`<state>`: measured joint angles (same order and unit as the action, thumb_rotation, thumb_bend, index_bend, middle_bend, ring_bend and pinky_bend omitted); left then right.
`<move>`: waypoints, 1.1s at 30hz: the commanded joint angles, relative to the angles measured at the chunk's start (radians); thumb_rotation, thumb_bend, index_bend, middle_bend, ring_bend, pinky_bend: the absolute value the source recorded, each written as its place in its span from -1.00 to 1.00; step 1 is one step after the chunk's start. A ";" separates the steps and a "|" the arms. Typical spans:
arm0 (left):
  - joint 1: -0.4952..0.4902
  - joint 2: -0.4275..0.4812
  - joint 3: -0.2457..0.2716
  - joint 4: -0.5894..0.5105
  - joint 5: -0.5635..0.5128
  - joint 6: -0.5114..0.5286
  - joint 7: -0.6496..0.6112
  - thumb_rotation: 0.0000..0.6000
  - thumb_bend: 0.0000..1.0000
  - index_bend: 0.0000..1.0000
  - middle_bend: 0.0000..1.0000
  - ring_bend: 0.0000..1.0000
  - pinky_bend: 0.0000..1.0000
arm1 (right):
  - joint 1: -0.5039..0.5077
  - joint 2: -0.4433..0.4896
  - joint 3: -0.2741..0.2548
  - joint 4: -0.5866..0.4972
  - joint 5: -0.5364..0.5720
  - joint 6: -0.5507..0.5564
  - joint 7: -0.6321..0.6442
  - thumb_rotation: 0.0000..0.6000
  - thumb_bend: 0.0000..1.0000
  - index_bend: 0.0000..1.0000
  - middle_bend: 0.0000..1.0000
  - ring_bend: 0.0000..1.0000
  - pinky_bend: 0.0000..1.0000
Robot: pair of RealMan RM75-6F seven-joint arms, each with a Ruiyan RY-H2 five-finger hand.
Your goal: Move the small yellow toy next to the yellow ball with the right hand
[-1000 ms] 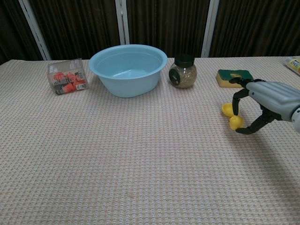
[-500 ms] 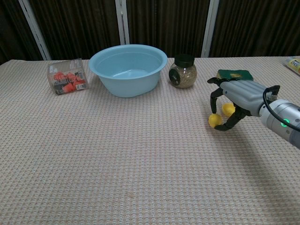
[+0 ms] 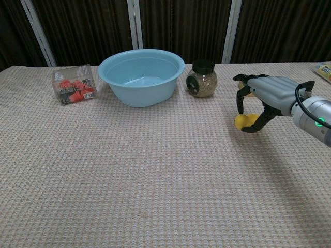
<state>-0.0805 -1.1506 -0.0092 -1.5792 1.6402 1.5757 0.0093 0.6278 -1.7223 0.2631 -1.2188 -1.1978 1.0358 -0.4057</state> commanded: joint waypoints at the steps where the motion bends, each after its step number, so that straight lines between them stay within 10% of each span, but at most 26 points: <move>1: -0.001 0.000 0.000 -0.001 0.000 -0.001 0.001 1.00 -1.00 -1.00 -1.00 -1.00 -0.57 | -0.001 0.013 0.002 -0.012 0.007 0.005 -0.007 1.00 -0.65 0.07 -1.00 -1.00 -1.00; 33: -0.009 0.008 0.009 -0.018 0.004 -0.022 0.011 1.00 -1.00 -1.00 -1.00 -1.00 -0.57 | 0.035 0.017 0.021 0.077 0.076 -0.012 0.022 1.00 -0.65 0.08 -1.00 -1.00 -1.00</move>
<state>-0.0896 -1.1430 0.0002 -1.5971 1.6440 1.5542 0.0208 0.6618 -1.7046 0.2839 -1.1440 -1.1226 1.0252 -0.3857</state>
